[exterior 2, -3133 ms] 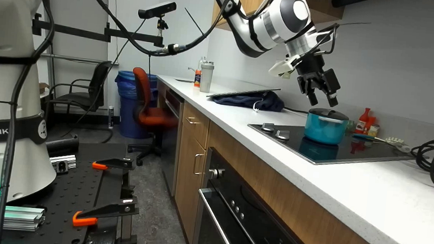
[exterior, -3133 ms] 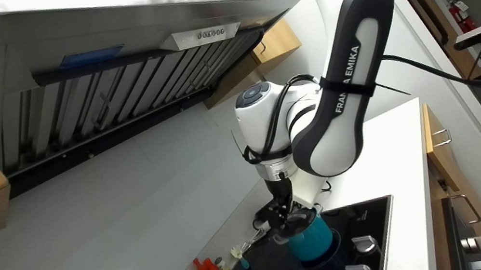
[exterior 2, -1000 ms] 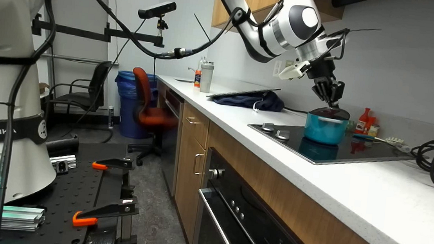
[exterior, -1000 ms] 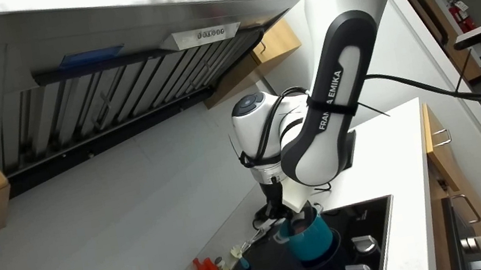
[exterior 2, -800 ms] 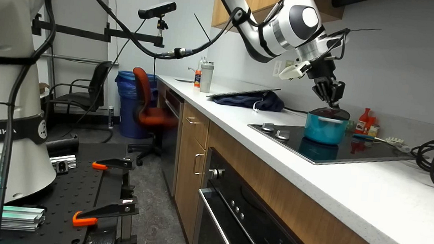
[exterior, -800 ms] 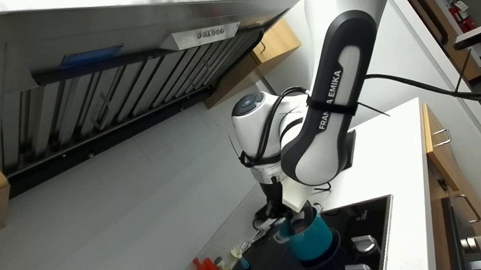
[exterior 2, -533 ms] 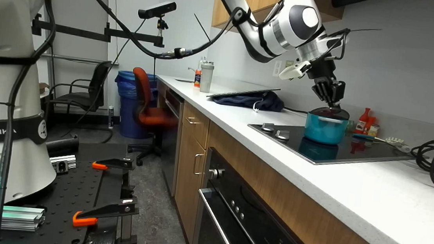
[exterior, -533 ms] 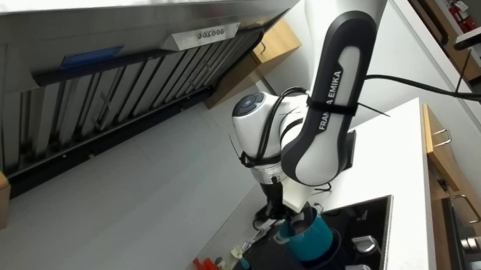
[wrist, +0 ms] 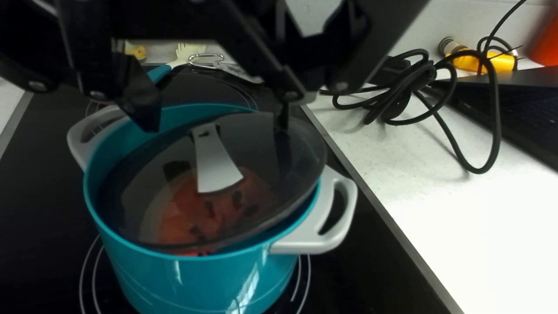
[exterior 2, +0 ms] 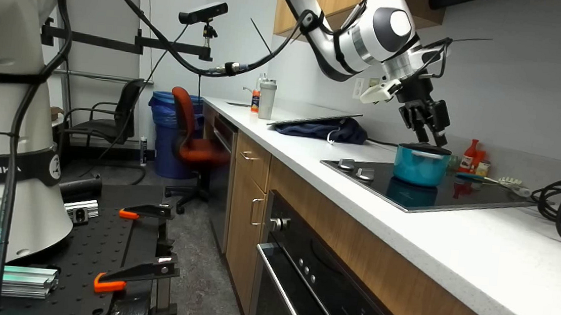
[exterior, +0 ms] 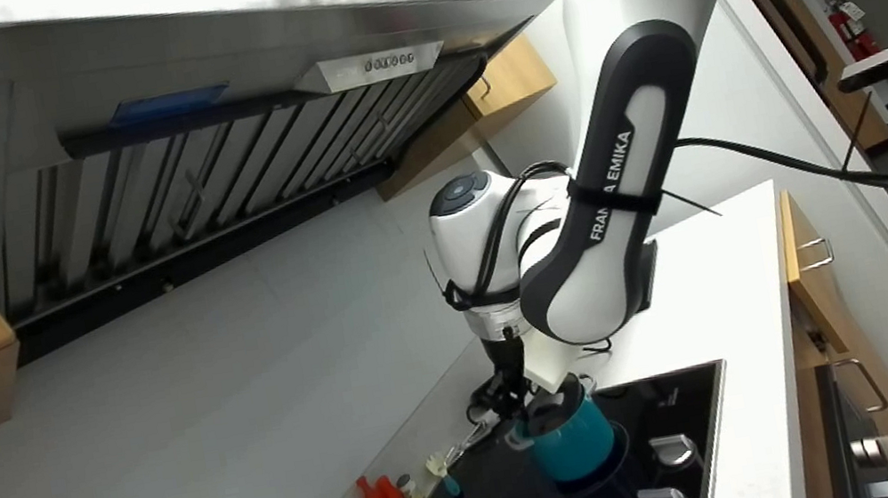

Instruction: Take the lid off the blue pot

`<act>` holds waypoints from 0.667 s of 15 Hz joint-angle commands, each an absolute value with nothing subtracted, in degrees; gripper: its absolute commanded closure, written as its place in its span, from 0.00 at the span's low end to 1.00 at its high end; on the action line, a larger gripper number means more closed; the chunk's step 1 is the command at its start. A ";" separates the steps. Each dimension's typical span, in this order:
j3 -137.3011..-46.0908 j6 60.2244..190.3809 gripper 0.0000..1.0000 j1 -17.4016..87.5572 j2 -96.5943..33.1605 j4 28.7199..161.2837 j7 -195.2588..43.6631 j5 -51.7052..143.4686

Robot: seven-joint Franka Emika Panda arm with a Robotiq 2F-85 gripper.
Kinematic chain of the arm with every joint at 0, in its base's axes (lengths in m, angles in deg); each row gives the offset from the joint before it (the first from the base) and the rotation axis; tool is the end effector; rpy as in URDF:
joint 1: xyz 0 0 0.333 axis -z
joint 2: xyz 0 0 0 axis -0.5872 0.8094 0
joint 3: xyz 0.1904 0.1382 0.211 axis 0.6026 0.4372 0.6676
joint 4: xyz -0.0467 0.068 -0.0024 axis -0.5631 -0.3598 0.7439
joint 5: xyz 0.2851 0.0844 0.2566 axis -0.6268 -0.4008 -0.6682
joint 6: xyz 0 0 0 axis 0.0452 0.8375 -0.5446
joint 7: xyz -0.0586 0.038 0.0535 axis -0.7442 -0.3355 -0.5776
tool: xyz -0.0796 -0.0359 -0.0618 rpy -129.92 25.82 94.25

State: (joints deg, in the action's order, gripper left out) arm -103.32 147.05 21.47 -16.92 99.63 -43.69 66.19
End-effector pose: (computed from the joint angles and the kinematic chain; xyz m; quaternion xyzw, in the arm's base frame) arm 0.7121 0.0296 0.3413 0.9460 -0.1201 0.2823 0.1045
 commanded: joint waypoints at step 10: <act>-101.48 144.56 0.12 22.10 -18.09 102.07 -52.86 65.57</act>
